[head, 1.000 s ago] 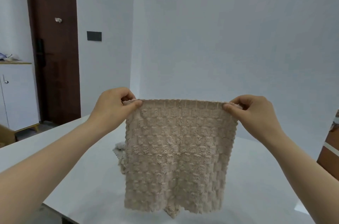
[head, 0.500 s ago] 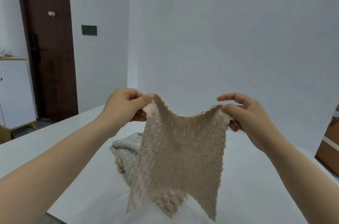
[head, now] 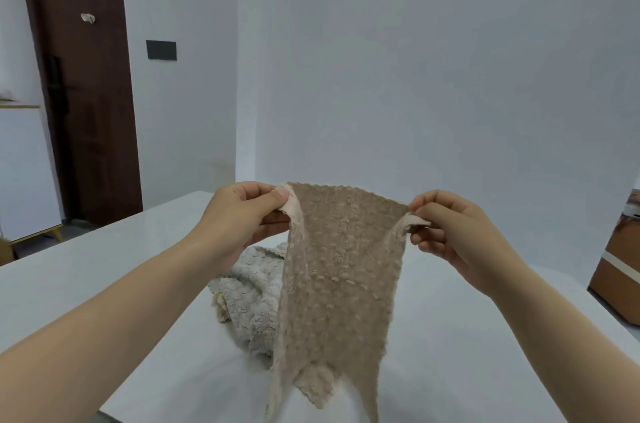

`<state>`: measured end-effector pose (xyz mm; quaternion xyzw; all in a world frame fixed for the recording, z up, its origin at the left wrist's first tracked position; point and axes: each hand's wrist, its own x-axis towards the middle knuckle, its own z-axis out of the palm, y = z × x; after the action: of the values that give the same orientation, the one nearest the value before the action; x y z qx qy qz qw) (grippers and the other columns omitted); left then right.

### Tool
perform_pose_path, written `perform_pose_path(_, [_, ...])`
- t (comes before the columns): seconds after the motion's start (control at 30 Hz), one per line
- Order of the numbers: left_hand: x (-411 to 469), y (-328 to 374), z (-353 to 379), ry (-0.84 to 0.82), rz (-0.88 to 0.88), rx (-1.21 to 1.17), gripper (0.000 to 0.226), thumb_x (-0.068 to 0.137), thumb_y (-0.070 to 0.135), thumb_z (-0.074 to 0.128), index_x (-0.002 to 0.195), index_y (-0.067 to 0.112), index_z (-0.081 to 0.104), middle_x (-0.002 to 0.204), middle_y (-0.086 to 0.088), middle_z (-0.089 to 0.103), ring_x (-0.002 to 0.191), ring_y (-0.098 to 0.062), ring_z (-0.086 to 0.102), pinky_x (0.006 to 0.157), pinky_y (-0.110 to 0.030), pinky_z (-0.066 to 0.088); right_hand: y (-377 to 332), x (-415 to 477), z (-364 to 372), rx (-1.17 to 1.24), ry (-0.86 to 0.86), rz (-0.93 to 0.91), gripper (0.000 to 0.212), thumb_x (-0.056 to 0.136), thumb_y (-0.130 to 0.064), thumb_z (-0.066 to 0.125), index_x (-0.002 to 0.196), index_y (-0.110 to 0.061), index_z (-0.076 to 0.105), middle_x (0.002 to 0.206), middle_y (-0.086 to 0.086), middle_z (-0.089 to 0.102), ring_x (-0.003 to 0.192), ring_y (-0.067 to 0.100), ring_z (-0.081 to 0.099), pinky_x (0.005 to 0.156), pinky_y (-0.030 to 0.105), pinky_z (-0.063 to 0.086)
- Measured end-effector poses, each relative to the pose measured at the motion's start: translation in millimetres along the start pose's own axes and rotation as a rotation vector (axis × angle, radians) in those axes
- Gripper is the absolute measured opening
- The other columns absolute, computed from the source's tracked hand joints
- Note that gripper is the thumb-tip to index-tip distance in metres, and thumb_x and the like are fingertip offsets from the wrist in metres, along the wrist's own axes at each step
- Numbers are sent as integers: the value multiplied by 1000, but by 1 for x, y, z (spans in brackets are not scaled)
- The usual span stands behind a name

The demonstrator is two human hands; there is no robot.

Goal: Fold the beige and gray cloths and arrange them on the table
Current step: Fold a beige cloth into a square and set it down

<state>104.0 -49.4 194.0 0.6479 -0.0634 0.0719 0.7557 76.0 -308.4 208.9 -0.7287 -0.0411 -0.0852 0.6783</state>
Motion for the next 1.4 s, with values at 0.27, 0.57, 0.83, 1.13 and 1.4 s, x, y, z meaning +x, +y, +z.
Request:
perform_pose_path(0.27, [-11,-2,12,-99,64,66,20,86,2,64,106,-3,66,107,-31,64,86,-26,66,73,-25,59,-11,-19,11,-116,-313,-90,23,88,3,61,108,-7,65,100,8,75,88,19,72,68,20,55])
perform_pose_path(0.57, [-20,3,17,-80,50,-24,14,77,3,72,90,-1,70,79,-10,74,70,-17,70,67,-22,59,-11,-24,33,-363,-112,-406,8,86,-17,69,78,-15,72,61,1,67,53,10,58,54,18,47])
perform_pose_path(0.83, [-38,12,23,-113,124,91,10,78,7,73,88,5,73,81,-10,75,68,-14,70,63,-19,57,-17,-31,45,-380,-182,-482,9,80,-33,72,76,-25,73,76,-6,68,56,13,46,53,23,37])
perform_pose_path(1.13, [-50,17,26,-128,194,171,4,79,10,72,82,8,74,75,-7,75,67,-12,70,64,-19,56,-15,-31,51,-347,-163,-451,13,84,-29,70,76,-18,72,58,-5,57,55,11,44,52,21,37])
perform_pose_path(1.4, [-56,18,29,-187,242,149,4,82,3,68,83,2,71,71,-6,73,64,-9,68,60,-15,53,-16,-33,51,-304,-159,-429,12,85,-22,69,76,-13,72,62,-4,61,56,6,49,52,14,41])
